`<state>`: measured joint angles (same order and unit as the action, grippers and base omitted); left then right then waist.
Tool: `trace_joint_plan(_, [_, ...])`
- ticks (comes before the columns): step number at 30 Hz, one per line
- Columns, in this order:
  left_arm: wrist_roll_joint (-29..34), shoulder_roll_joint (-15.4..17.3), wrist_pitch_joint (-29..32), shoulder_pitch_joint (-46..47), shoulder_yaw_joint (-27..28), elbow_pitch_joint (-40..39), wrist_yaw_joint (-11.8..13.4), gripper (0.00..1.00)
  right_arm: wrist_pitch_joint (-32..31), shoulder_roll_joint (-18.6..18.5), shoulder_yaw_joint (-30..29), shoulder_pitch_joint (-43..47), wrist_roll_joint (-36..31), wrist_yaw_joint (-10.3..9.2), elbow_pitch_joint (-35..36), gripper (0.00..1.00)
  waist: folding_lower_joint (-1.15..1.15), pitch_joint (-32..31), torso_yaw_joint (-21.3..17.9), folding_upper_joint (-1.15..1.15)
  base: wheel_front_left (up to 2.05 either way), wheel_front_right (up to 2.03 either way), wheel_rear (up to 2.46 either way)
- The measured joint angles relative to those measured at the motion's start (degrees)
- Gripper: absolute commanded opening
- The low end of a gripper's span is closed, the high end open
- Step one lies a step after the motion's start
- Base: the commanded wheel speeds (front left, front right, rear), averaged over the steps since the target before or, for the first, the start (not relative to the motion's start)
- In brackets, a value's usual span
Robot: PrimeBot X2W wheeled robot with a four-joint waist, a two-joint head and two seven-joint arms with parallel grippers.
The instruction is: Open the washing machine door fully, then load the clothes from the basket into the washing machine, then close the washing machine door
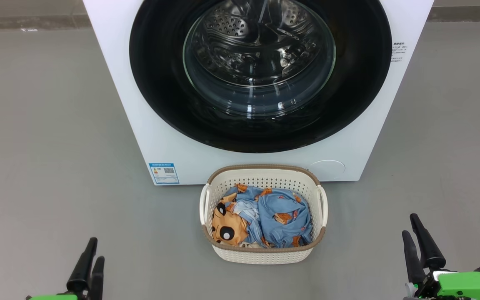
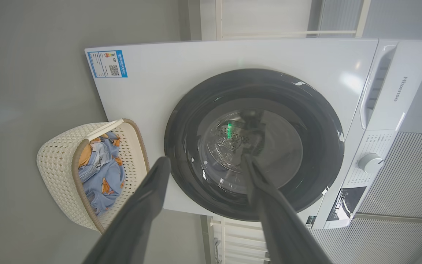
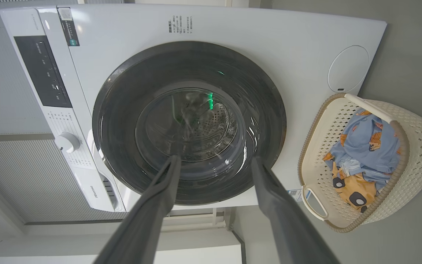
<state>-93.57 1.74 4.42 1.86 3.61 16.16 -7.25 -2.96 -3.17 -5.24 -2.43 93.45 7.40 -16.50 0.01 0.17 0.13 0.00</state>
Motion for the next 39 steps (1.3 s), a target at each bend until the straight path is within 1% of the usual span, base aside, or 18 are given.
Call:
trace_joint_plan(6, [0.16, 0.03, -0.96, 0.32, -0.13, -0.92, 0.00, 1.00, 0.92, 0.00, 0.73, -0.04, -0.21, 0.00, 1.18, 1.00, 0.00, 0.07, 0.06, 0.00, 0.00, 0.00, 0.00])
trace_joint_plan(14, [1.57, 0.24, -2.20, 0.42, -0.75, -2.00, 0.00, 1.00, 2.14, 0.02, 1.21, -0.24, -2.43, 0.00, 2.72, 1.00, 0.00, 0.02, 0.14, 0.00, 0.00, 0.00, 0.00])
trace_joint_plan(16, [2.40, 0.51, -2.59, 0.43, -1.01, -2.42, 0.00, 1.00, 2.54, 0.02, 1.42, -0.25, -4.32, 0.00, 2.94, 1.00, 0.00, 0.01, 0.15, 0.00, 0.00, 0.00, 0.00])
trace_joint_plan(26, [6.78, 2.10, -5.05, 0.47, -2.89, -4.41, 0.00, 1.00, 4.11, 0.04, 3.04, -1.26, -9.50, 0.00, 4.95, 1.00, 0.00, -0.03, 0.05, 0.00, 0.00, 0.00, 0.00])
trace_joint_plan(30, [8.81, 2.48, -5.92, 0.51, -3.35, -4.94, 0.00, 1.00, 4.68, 0.01, 3.57, -1.43, -12.92, 0.00, 5.77, 1.00, 0.00, -0.06, -0.01, 0.00, 0.00, 0.00, 0.00])
trace_joint_plan(39, [15.59, 2.87, -7.32, 0.81, -3.69, -5.88, 0.00, 1.00, 6.11, -0.15, 4.76, -1.62, -21.56, 0.00, 7.38, 1.00, 0.00, -0.29, -0.04, 0.00, 0.00, 0.00, 0.00])
